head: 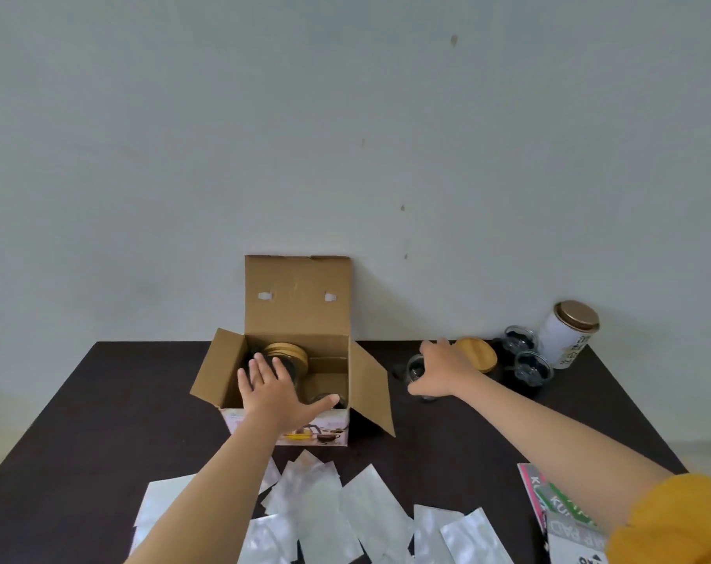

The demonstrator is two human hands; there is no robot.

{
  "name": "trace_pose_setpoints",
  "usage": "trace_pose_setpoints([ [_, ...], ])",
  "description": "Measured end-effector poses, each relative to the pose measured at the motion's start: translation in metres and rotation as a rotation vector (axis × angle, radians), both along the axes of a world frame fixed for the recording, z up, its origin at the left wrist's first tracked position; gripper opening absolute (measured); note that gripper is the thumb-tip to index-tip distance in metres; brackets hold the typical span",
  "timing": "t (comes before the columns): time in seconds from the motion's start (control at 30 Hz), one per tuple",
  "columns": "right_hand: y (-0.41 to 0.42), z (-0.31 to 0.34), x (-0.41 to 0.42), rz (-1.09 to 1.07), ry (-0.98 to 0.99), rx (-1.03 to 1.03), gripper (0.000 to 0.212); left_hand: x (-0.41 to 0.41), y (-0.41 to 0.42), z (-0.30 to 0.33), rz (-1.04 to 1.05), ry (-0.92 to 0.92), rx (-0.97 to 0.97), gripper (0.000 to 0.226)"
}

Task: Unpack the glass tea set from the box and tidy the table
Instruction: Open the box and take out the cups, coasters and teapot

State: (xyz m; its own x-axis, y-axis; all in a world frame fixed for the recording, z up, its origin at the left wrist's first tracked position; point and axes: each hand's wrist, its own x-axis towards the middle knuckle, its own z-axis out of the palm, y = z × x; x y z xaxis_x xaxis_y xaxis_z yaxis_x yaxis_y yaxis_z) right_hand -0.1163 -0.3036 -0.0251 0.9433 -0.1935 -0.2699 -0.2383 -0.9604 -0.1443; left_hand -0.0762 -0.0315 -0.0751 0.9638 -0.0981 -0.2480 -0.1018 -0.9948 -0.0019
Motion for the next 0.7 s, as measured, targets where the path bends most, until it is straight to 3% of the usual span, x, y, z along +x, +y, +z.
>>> trace_pose_setpoints([
  [0.17,-0.072,-0.032,-0.03,-0.107,0.112,-0.007,0.045,-0.005,-0.018,-0.008,0.128,0.021,-0.046,0.159],
  [0.4,-0.156,-0.063,-0.061,-0.193,0.205,-0.083,0.077,-0.005,-0.02,-0.013,0.146,-0.024,-0.062,0.159],
  [0.7,-0.205,-0.072,-0.073,-0.218,0.211,-0.033,0.077,-0.004,-0.022,-0.017,0.159,-0.035,-0.009,0.15],
])
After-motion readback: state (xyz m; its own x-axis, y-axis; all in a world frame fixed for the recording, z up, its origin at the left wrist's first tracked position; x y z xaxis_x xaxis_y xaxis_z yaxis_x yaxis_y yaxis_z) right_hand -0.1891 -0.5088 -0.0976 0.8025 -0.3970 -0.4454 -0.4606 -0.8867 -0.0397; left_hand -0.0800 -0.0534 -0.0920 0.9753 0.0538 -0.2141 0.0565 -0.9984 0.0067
